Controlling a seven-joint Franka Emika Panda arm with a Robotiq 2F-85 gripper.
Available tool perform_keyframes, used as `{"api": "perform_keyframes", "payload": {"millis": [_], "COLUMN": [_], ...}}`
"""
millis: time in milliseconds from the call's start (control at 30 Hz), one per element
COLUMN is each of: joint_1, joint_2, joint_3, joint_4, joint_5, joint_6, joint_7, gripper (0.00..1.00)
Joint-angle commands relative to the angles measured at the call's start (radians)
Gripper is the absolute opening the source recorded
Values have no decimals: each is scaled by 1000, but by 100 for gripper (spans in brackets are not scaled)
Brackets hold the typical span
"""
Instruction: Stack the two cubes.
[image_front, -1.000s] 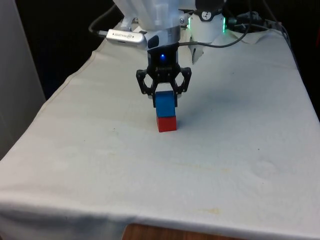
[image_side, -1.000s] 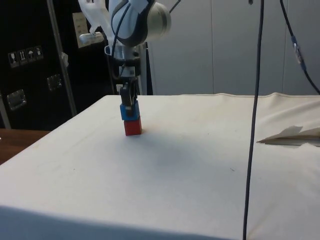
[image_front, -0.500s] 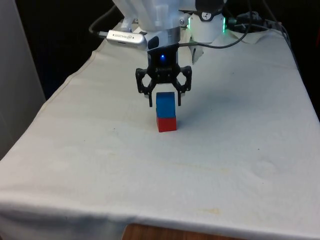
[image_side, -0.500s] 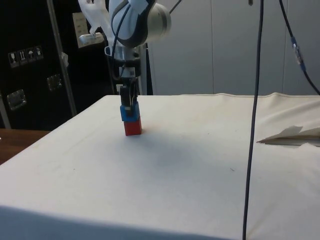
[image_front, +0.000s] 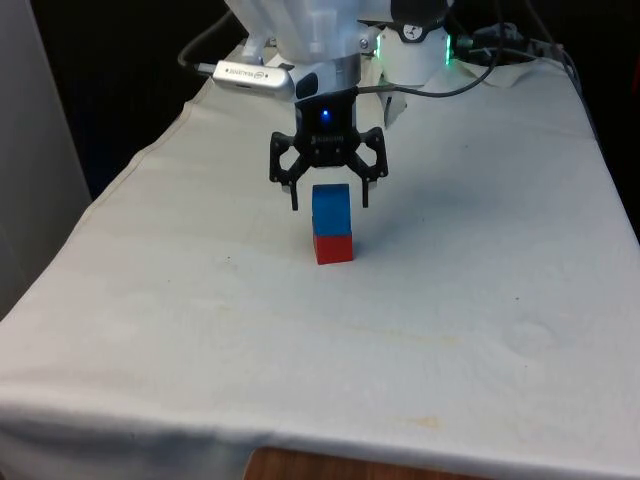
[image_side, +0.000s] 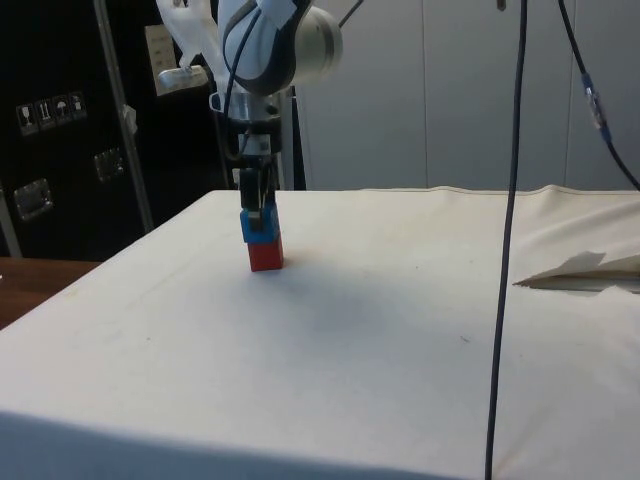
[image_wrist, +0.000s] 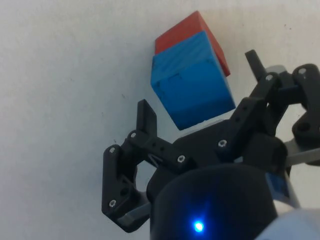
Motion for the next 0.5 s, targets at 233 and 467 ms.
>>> {"api": "perform_keyframes", "payload": {"millis": [233,467], "joint_1": [0,1], "joint_2": [-4,-67], "joint_3": [0,-8], "joint_4": [2,-16], "joint_5": [0,-6], "joint_6": [-1,-43], "joint_7": [0,1], "gripper": [100,100]}}
